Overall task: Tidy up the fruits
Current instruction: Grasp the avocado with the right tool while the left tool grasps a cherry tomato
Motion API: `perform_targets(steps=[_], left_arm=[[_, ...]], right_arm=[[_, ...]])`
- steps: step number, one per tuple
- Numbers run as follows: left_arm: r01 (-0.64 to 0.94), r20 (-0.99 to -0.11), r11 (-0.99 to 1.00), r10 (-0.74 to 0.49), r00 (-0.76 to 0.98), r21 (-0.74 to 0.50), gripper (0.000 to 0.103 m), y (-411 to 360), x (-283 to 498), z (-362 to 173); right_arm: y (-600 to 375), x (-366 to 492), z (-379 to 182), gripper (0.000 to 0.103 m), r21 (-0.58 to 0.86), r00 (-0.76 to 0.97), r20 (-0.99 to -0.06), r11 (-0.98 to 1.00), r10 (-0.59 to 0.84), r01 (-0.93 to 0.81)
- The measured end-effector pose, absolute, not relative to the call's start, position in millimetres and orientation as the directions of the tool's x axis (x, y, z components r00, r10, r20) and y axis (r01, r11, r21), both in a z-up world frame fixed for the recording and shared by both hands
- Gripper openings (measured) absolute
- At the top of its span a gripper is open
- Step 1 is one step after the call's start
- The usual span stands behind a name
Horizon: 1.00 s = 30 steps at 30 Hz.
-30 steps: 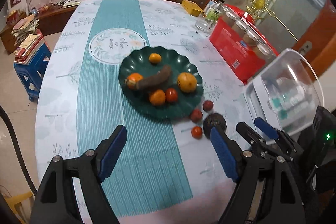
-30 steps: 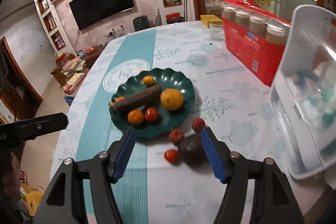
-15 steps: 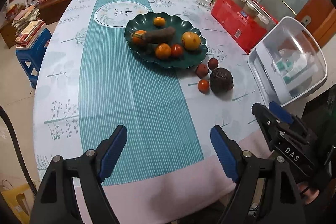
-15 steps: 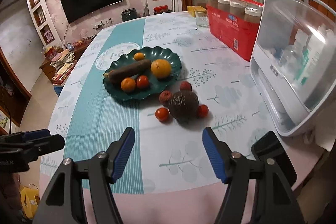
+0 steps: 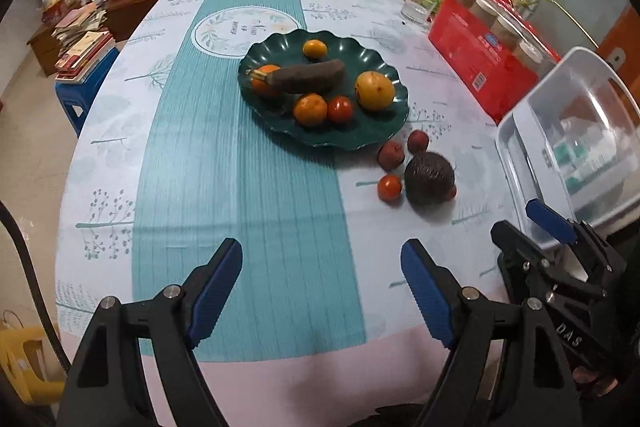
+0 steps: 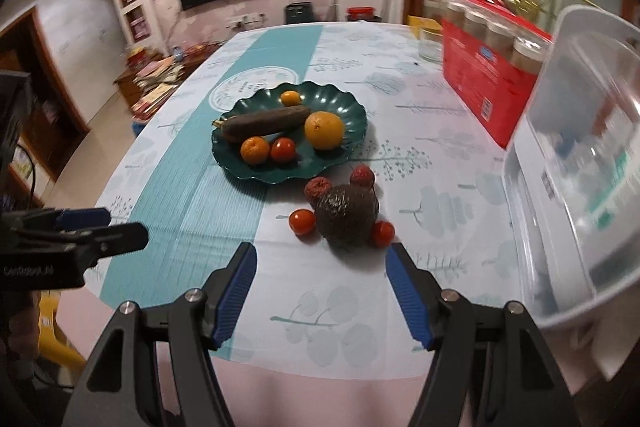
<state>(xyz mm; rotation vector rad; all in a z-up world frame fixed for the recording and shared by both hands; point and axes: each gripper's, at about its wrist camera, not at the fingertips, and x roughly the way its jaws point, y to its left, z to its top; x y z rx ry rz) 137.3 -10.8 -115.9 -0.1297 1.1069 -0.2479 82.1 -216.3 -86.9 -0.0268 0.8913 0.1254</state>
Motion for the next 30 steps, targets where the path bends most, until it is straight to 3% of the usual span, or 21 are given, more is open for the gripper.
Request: perform_targets(steps=[8,18,27,30], left_arm=[[0.043,-0.879,0.969,-0.239,0.412,-0.243,0.079,-42.9,153.3,-131.1],[-0.081,-0.903,0.968,-0.191,0.384,-0.239,0.075,-67.5,187.1,-159.9],[-0.159,-0.932,0.947,-0.226,0.283,-0.278,0.072,-82.9,211.0,-194.2],[-0.184,-0.933,0.938,-0.240,0.269,-0.295,0.065,-84.3,216.4,-204.1]], right_arm=[[-234.4,104.9,-90.7,0.074,-0.050,0.635,-0.760,0.960,0.142,-0.276],[-240.5,129.7,-118.4,0.075,-0.112,0.602,-0.770,0.886,0.209,-0.450],[-238.3,148.6,-153.8,0.075,-0.124,0.566,-0.785,0.831,0.252,-0.542],[-237.3,154.6,-163.9,0.075,-0.123,0.555,-0.789,0.815,0.265,-0.566]])
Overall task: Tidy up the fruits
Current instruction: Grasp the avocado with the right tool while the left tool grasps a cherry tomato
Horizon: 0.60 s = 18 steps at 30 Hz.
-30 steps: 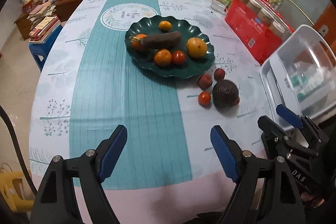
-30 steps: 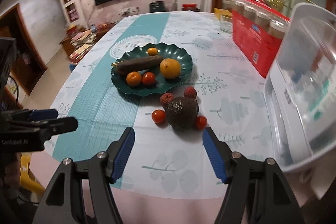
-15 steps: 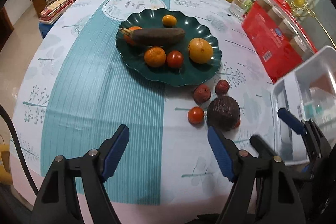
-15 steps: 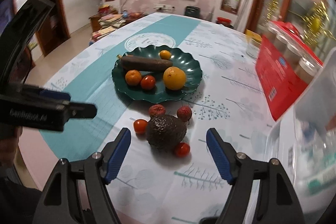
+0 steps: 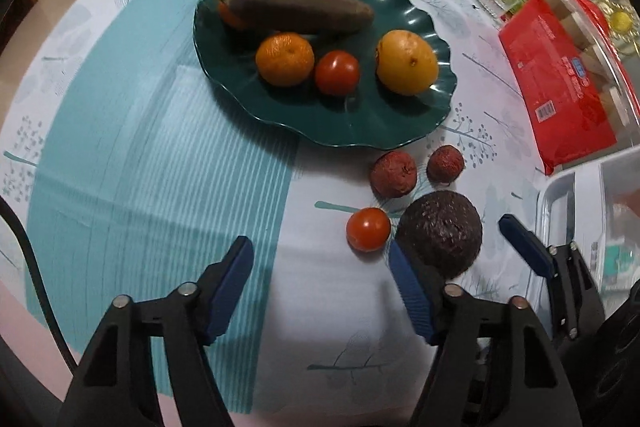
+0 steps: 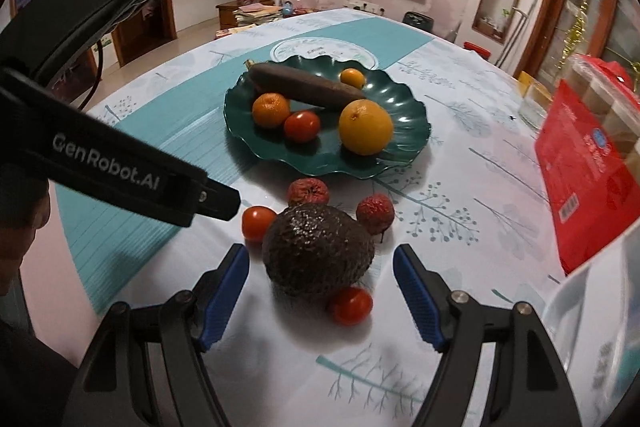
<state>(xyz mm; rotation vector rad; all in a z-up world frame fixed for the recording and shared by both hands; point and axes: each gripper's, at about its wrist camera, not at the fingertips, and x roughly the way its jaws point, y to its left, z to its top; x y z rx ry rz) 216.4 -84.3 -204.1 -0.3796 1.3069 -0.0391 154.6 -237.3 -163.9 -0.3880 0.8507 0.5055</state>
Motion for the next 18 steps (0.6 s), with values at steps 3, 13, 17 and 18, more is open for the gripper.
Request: perform_targets(steps=[3,13,17,18], left_arm=[[-0.203,-0.929,0.926,-0.263,0.260,-0.319,0.061,-85.5,222.1,-214.0],[-0.203,-0.929,0.922,-0.278,0.242,-0.329,0.055,-100.2,237.2,-227.7],[-0.197,-0.931,0.927,-0.269,0.247,-0.320,0.053,-103.4,240.3,-227.0],[-0.196,-0.930,0.926,-0.272,0.246,-0.323,0.051,-104.2,241.8,-226.9]], right_arm=[[-236.5,159.1,-172.7,0.075,-0.117,0.547,-0.791,0.808,0.276,-0.577],[-241.7,171.8,-189.0,0.075,-0.041,0.509,-0.799,0.816,0.320,-0.577],[-244.1,177.0,-194.1,0.075,-0.005,0.498,-0.799,0.826,0.336,-0.564],[-245.4,178.3,-194.9,0.075,0.010,0.497,-0.796,0.829,0.344,-0.559]])
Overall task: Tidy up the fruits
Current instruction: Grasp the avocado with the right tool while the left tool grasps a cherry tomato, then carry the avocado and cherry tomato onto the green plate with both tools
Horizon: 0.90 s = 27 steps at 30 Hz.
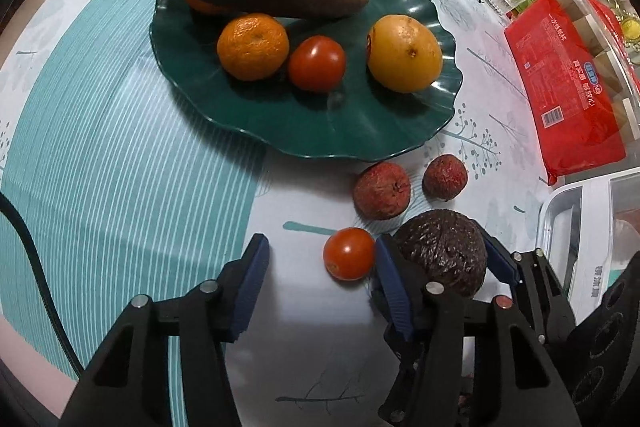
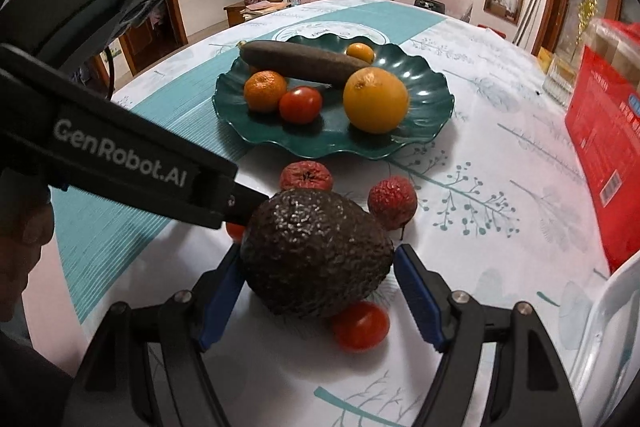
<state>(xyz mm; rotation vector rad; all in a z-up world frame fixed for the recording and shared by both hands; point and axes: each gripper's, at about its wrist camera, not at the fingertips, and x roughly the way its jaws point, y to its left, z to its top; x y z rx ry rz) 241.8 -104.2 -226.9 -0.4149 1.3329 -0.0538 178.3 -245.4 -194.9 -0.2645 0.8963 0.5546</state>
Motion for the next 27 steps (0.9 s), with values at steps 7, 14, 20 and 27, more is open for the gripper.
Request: perform_targets(steps=[7,14,20,27], left_arm=[[-0.167,-0.922,0.924,-0.297,0.250,-0.343,0.034,-112.5,246.9,-224.8],[-0.165,-0.912,0.913,-0.329,0.244,-0.374,0.027,-115.7,248.7,-228.6],[-0.166,-0.903,0.903,-0.350,0.248,-0.396,0.025,-113.8,245.1,-230.3],[-0.164,-0.890,0.898,-0.352,0.289,-0.408,0.025,-100.4,234.1,-219.1]], right_arm=[[-255.9,188.7,-199.9,0.075,0.121,0.466,-0.790,0.846,0.399,-0.519],[-265.7,193.1,-199.6,0.075,0.190,0.441,-0.788,0.851,0.429,-0.489],[-266.7,193.1,-198.4,0.074,0.203,0.427,-0.795,0.853,0.430,-0.481],[-268.2,190.4,-193.5,0.074,0.209,0.425,-0.802,0.863,0.421,-0.460]])
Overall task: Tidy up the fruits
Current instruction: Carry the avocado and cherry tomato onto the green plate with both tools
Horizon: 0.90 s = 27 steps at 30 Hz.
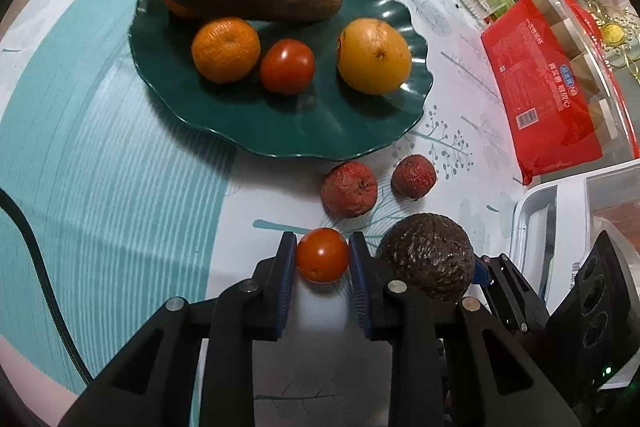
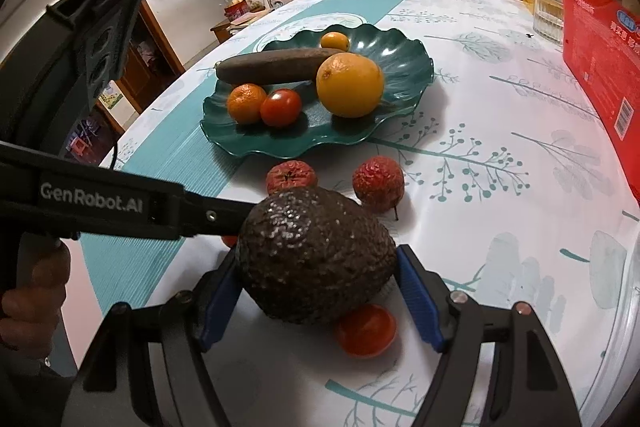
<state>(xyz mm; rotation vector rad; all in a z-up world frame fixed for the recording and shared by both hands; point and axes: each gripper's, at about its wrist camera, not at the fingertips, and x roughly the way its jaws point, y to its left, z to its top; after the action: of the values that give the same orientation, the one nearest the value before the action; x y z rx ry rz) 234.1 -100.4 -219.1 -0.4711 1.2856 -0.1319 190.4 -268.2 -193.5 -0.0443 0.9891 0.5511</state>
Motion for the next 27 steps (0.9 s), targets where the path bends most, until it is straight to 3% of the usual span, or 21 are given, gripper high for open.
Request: perform_targets(steps=[27], left_arm=[[-0.007,-0.843,0.938,-0.308,0.441,-0.346,0.025,-25.3,254.5,-150.1]], right_arm=[[-222.0,197.9,-150.0,0.074,0.126,0.550,-0.772,0.925,0.318,-0.357]])
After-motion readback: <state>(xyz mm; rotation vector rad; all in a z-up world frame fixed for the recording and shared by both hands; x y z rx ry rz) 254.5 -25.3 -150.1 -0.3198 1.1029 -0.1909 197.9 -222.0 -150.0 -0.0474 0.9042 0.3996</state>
